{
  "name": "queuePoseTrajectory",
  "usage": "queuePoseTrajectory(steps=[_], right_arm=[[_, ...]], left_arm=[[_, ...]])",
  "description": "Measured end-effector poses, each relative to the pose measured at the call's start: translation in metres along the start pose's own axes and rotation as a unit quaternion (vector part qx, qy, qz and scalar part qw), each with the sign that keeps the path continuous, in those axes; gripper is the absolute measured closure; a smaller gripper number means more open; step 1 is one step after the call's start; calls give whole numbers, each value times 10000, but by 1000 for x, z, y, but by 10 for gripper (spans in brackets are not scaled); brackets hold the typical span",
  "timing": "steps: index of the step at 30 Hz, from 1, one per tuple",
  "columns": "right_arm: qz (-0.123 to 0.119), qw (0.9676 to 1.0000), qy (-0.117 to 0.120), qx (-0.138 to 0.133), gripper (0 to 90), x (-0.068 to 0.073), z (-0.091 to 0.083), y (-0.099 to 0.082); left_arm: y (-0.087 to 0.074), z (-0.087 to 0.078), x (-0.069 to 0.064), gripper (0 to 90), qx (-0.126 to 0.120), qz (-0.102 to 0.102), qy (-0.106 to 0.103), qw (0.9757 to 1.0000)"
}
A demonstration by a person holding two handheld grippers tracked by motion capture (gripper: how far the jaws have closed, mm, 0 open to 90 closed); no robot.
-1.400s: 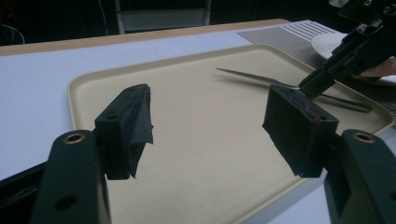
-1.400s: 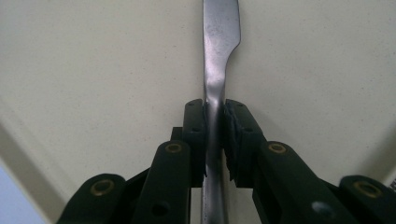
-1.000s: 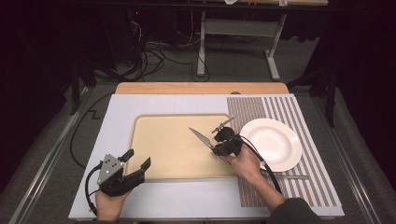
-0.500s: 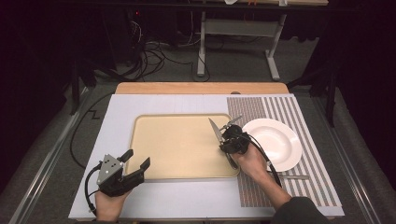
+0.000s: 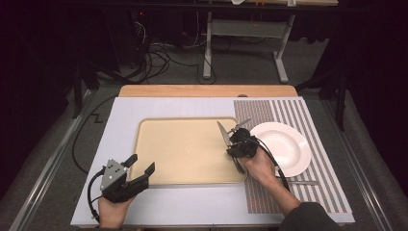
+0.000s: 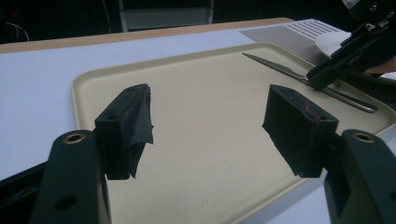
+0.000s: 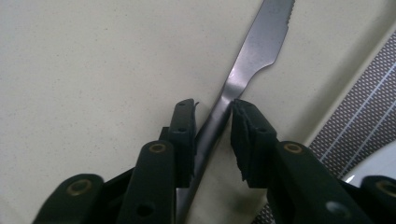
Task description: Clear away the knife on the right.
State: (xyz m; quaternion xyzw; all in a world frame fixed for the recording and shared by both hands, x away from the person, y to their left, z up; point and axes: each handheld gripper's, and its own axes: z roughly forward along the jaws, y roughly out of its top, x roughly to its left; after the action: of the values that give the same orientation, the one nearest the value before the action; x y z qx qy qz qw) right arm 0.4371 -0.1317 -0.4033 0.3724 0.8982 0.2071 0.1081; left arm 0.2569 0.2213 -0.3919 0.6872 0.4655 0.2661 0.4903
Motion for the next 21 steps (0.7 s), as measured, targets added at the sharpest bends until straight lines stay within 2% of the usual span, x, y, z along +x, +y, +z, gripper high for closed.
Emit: queuePoseTrajectory(steps=[7,9,12,16,19,21], right_arm=[[-3,9993,84,-351,541,-2,-13,-4],[-38,9988,64,-483,518,-3,-19,-7],[40,9974,61,-715,503,-4,-27,-13],[171,9947,170,-1004,518,-7,-35,-24],[410,9906,302,-1267,515,-10,-42,-34],[456,9885,298,-1411,502,-12,-46,-38]], left_arm=[[0,0,0,330,-7,-33,-7,10000],[0,0,1,330,-13,-78,-10,10000],[0,0,3,330,-44,-174,-18,9998],[-1,-2,3,330,-46,-151,-34,9999],[-1,-1,0,330,4,-22,-25,10000],[-1,0,0,329,29,-2,-56,10000]])
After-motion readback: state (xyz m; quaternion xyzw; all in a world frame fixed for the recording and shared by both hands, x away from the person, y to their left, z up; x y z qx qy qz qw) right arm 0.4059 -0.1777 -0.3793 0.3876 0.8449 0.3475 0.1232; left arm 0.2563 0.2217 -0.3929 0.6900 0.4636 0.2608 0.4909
